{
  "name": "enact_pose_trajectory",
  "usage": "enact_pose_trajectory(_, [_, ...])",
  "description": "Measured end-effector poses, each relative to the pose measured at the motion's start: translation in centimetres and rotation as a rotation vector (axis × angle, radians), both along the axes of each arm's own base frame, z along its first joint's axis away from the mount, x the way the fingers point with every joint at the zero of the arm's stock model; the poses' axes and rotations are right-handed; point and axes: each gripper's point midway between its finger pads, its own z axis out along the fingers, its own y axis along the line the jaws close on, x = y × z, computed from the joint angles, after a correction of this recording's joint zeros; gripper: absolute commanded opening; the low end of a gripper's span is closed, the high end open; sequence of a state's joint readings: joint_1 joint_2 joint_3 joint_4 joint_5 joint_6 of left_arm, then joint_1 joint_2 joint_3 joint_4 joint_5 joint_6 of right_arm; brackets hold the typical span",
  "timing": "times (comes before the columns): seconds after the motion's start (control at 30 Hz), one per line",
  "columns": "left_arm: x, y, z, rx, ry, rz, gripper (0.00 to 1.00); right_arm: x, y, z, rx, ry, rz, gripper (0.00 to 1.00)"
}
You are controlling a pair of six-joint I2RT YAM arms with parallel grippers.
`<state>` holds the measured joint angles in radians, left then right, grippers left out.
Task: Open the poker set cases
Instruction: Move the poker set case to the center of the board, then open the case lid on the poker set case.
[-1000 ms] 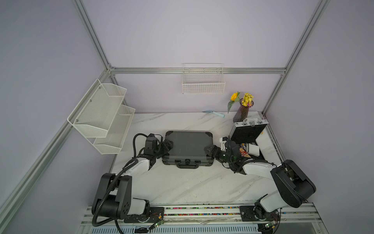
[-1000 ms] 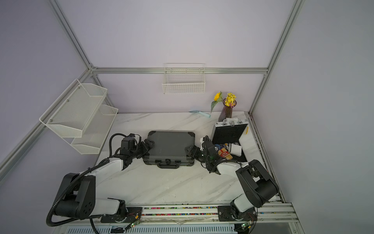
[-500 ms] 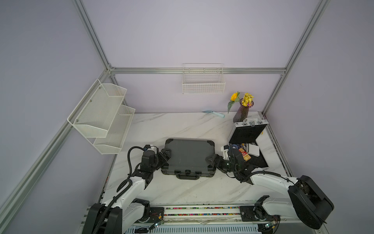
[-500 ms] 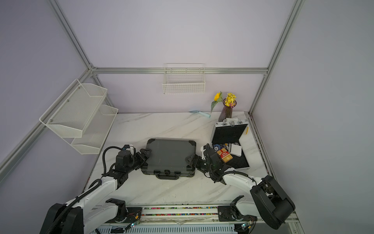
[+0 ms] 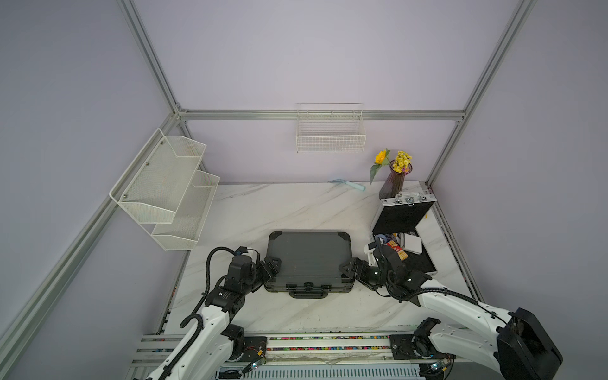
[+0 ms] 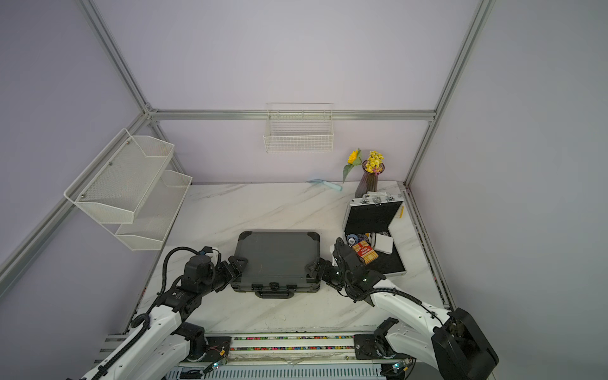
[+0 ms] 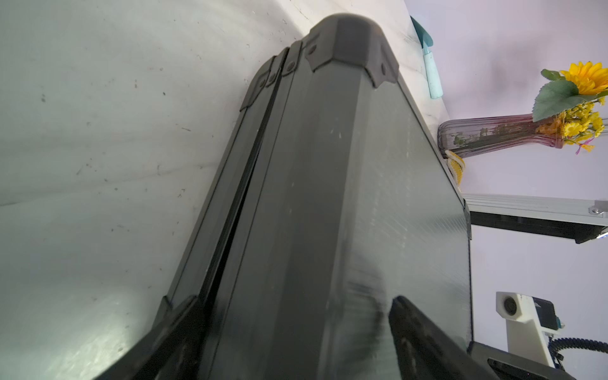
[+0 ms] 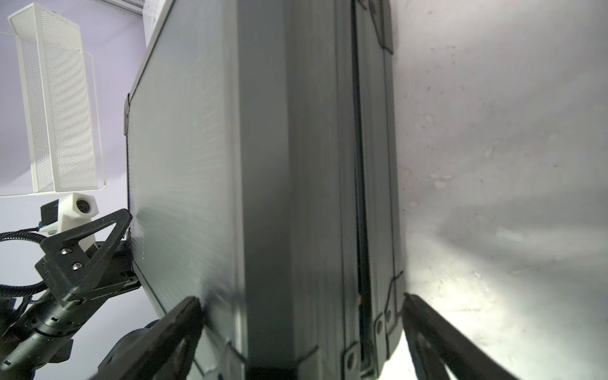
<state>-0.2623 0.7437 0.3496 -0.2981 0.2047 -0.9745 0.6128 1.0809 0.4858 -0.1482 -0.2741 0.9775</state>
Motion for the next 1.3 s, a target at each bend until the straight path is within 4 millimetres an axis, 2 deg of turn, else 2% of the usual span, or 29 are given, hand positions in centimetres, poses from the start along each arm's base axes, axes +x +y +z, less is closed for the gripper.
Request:
enact_pose_trajectory(0.17, [-0.1, -0.1, 0.0, 0.0, 0.004, -0.011, 0.9, -0.5, 0.0, 0.1, 0.011, 0.021, 0.001, 0.95])
enact_pose_trajectory(0.4, [-0.3, -0.3, 0.3, -0.005, 0.014, -0.022, 0.9, -1.3, 0.2, 1.3, 0.061, 0.025, 0.007, 0.95])
enact_pose_trajectory(0.6, [-0.7, -0.6, 0.4, -0.02, 0.033, -0.038, 0.9, -2.1, 0.6, 0.7, 0.094, 0.073, 0.018, 0.93])
enact_pose_trajectory(0.73, [-0.8, -0.6, 0.6, -0.026, 0.042, -0.034, 0.9, -2.0, 1.2, 1.5, 0.138, 0.067, 0.024, 0.91])
enact_pose_trajectory(1.07, [-1.2, -1.1, 2.1, -0.061, 0.051, -0.048, 0.9, -1.8, 1.9, 3.0, 0.216, 0.057, 0.02, 0.88])
enact_pose_trajectory(1.3, [-0.8, -1.3, 4.7, -0.085, 0.024, -0.045, 0.9, -1.6, 2.2, 5.2, 0.276, 0.003, 0.027, 0.88])
